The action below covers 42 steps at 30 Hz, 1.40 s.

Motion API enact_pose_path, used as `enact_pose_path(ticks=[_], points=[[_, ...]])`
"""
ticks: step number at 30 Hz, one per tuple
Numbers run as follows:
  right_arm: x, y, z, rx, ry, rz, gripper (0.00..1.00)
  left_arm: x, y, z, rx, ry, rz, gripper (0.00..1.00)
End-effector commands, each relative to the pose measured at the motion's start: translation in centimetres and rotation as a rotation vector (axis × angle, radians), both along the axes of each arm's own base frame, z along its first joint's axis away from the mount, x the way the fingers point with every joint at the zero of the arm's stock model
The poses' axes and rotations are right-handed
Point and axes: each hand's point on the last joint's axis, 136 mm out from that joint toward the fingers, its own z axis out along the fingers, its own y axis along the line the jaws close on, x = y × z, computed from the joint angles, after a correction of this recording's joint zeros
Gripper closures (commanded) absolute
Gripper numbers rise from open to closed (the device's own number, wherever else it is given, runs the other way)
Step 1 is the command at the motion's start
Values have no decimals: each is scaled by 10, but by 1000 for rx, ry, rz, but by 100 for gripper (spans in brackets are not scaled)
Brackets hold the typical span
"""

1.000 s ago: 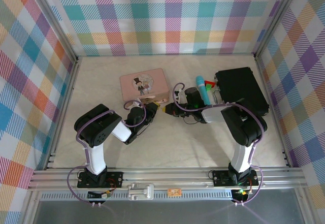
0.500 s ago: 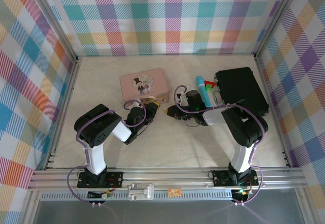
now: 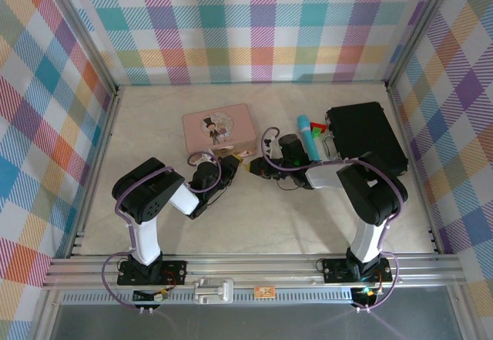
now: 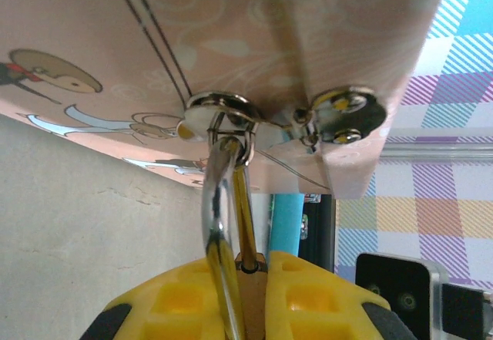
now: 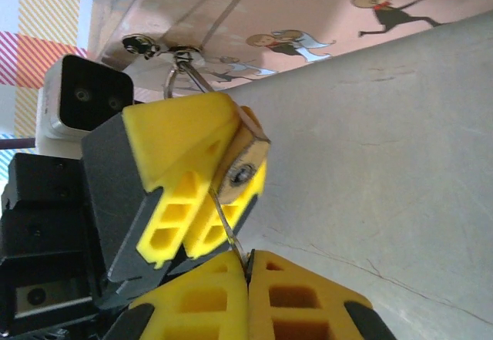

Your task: Unlock a padlock with a key

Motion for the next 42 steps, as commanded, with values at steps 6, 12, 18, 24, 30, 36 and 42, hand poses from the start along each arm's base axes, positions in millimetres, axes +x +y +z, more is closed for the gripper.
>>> enact_pose_path(ticks=[6, 12, 18, 24, 30, 36, 42], points=[[2, 8, 2, -1, -17, 9, 100, 4, -6, 45, -87, -126, -20, 100], [-1, -1, -3, -22, 25, -22, 100, 4, -3, 40, -71, -121, -15, 100], [1, -9, -9, -35, 30, -82, 100, 1, 0, 37, -60, -116, -14, 100], [-2, -14, -8, -26, 29, -111, 100, 3, 0, 38, -58, -122, -7, 100], [-6, -10, -3, -7, 15, -92, 100, 5, -2, 43, -61, -137, -12, 100], [-6, 4, 6, 43, -1, -38, 100, 2, -1, 42, -58, -134, -15, 100], [-1, 8, 6, 54, -1, -40, 100, 2, -3, 45, -61, -140, -23, 100]])
